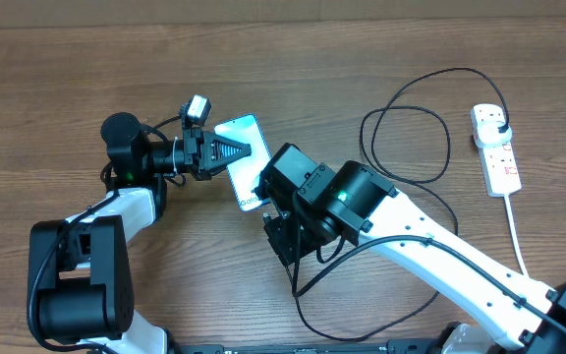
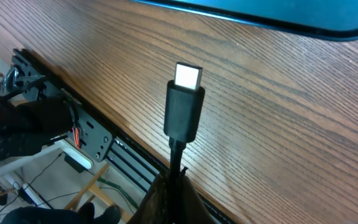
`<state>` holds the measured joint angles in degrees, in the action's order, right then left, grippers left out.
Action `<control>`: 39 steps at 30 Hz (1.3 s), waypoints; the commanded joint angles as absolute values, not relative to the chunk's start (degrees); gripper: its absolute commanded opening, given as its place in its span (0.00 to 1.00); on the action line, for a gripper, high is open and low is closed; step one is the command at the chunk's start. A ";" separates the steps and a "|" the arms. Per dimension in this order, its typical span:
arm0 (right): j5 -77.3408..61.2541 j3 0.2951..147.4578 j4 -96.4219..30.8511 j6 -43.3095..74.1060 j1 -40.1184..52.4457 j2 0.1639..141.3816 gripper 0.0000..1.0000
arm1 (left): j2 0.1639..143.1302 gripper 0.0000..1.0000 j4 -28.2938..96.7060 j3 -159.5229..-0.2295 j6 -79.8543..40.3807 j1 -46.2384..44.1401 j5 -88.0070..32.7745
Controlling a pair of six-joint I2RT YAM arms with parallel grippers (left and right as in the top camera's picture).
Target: Plug charger to phone and switch on socket
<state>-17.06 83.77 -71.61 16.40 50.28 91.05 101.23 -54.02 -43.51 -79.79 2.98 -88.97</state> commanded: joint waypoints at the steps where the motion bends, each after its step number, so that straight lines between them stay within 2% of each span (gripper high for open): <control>1: -16.29 83.20 -71.29 16.69 50.19 92.88 0.04 | 101.16 0.04 -54.50 -44.51 -78.04 2.59 -90.02; 16: -14.11 83.20 -70.65 16.47 50.13 93.47 0.04 | 101.16 0.04 -54.48 -44.51 -72.12 2.57 -90.54; 39: -12.69 83.20 -69.84 16.51 50.13 93.47 0.04 | 101.16 0.04 -54.24 -44.51 -72.47 2.55 -90.52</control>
